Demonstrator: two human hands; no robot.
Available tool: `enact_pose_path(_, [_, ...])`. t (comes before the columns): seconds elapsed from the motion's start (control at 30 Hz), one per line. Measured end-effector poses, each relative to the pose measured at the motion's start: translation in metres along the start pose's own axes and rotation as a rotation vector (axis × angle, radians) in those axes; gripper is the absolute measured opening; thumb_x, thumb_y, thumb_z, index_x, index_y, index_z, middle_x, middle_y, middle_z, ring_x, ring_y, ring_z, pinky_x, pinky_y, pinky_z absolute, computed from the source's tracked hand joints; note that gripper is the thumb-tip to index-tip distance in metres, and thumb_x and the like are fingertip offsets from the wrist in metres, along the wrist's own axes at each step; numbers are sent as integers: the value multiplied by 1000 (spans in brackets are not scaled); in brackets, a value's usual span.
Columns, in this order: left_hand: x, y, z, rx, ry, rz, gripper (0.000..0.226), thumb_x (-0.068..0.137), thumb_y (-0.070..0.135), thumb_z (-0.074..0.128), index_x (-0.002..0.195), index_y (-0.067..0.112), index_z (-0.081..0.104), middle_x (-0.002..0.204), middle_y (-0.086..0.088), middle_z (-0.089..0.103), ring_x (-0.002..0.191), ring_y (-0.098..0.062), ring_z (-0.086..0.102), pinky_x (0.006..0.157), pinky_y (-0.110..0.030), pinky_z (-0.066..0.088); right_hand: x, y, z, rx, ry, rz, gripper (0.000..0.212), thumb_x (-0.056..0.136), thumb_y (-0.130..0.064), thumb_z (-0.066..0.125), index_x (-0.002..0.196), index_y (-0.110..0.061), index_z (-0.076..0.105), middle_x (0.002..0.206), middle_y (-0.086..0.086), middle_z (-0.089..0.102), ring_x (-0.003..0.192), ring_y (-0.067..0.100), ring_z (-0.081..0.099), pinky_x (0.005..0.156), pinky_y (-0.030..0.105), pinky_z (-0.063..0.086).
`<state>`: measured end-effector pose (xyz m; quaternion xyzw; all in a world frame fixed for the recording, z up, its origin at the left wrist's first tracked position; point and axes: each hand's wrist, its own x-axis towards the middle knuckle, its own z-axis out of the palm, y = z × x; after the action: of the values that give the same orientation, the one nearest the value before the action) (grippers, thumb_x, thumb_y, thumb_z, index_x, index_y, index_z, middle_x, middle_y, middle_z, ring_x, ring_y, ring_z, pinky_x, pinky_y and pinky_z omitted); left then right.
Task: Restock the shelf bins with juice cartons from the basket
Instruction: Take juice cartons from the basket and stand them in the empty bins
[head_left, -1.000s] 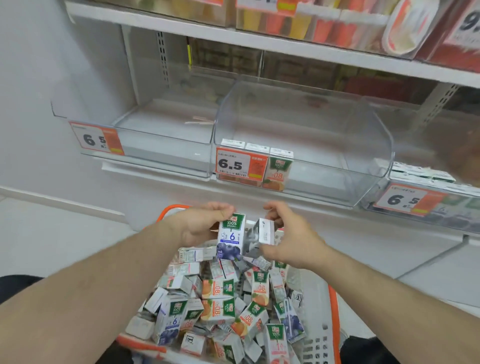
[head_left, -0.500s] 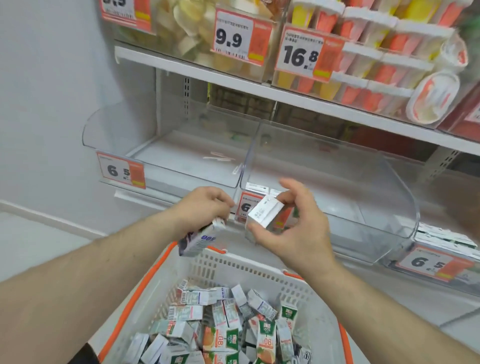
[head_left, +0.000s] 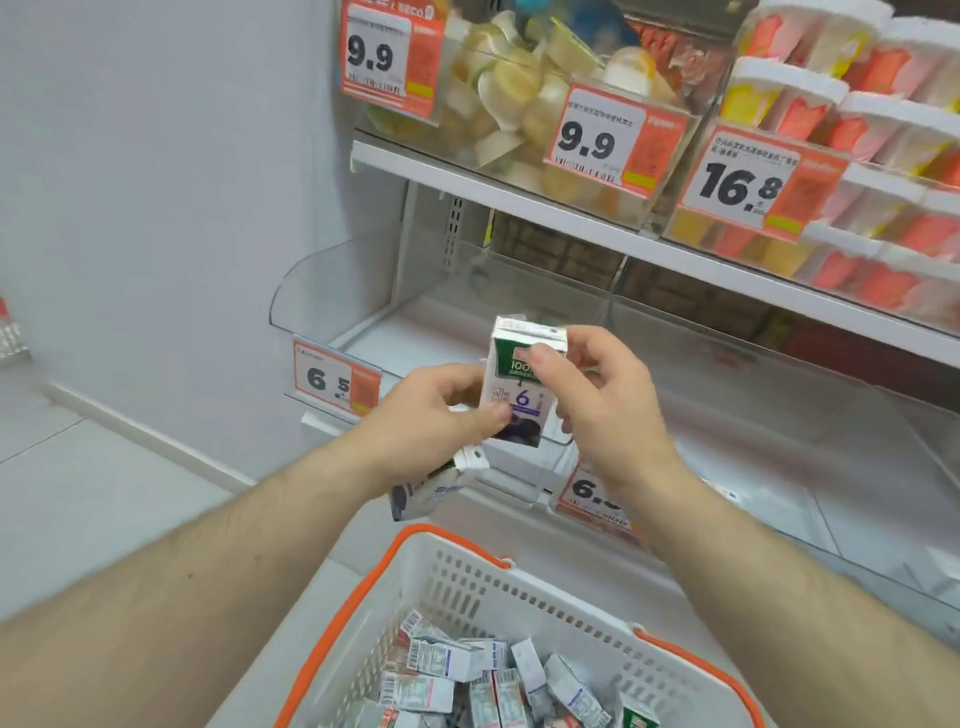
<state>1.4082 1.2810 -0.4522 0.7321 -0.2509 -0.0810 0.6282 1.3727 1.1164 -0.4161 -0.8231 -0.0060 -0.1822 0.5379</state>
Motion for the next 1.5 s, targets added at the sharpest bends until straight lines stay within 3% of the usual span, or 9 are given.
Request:
enact_pose_path(0.1, [1, -5, -15, -74, 21, -36, 22, 94, 10, 60, 104, 27, 71, 100, 3, 76, 99, -14, 71, 97, -36, 48, 14, -9, 3, -114, -267, -29, 20, 83, -24, 74, 103, -22, 70, 91, 4, 71, 61, 5, 54, 54, 17, 42])
enact_pose_path(0.23, [0, -18, -24, -155, 46, -94, 17, 94, 12, 61, 104, 21, 72, 101, -4, 76, 100, -20, 71, 105, -47, 44, 23, -14, 17, -44, -288, 55, 12, 87, -1, 67, 97, -5, 70, 72, 5, 66, 46, 1, 52, 46, 16, 41])
enact_pose_path(0.57, [-6, -24, -29, 87, -17, -133, 19, 96, 22, 61, 108, 31, 73, 98, 9, 76, 98, -12, 70, 101, -44, 48, 20, -6, 28, -64, -338, 111, 23, 84, -5, 70, 106, -7, 63, 72, 2, 66, 46, 4, 55, 43, 17, 40])
enact_pose_path(0.77, [-6, -6, 9, 356, 11, -20, 12, 87, 37, 68, 93, 47, 71, 91, 19, 72, 91, 0, 64, 91, -34, 50, -11, 7, -8, -86, -115, 121, 35, 78, -19, 78, 108, -21, 61, 86, -4, 70, 64, 4, 63, 55, 19, 46])
enact_pose_path(0.87, [-6, 9, 44, 466, 9, 26, 13, 84, 45, 66, 96, 48, 69, 89, 23, 71, 88, 0, 63, 83, -33, 51, -31, 14, -40, -90, -5, 105, 26, 74, -34, 76, 97, -29, 64, 86, -10, 71, 78, 11, 67, 68, 33, 55])
enact_pose_path(0.97, [-5, 23, 84, 520, -16, 48, 17, 83, 44, 68, 100, 44, 70, 87, 20, 71, 85, -3, 63, 80, -34, 51, -50, 22, -78, -154, 68, 93, 13, 81, -38, 73, 90, -30, 67, 82, -13, 69, 80, 8, 66, 74, 33, 55])
enact_pose_path(1.27, [3, 48, 235, 480, -92, 59, 27, 68, 55, 58, 85, 39, 69, 77, 15, 70, 75, -6, 62, 71, -38, 51, -91, 56, -202, -200, 225, 233, 17, 68, -36, 58, 62, -21, 63, 59, -6, 56, 64, 18, 53, 66, 44, 52])
enact_pose_path(1.4, [14, 63, 300, 422, -125, 102, 25, 71, 56, 64, 89, 40, 71, 79, 13, 69, 77, -6, 59, 68, -19, 45, -101, 70, -263, -107, 459, 285, 21, 65, -33, 58, 65, -16, 70, 61, -4, 61, 63, 15, 54, 62, 36, 46])
enact_pose_path(1.5, [20, 71, 340, 412, -154, 136, 32, 74, 55, 63, 102, 42, 69, 97, 14, 66, 95, -5, 56, 68, -14, 37, -111, 80, -307, -39, 613, 307, 24, 68, -30, 60, 62, -7, 63, 59, -2, 52, 60, 15, 47, 59, 32, 39])
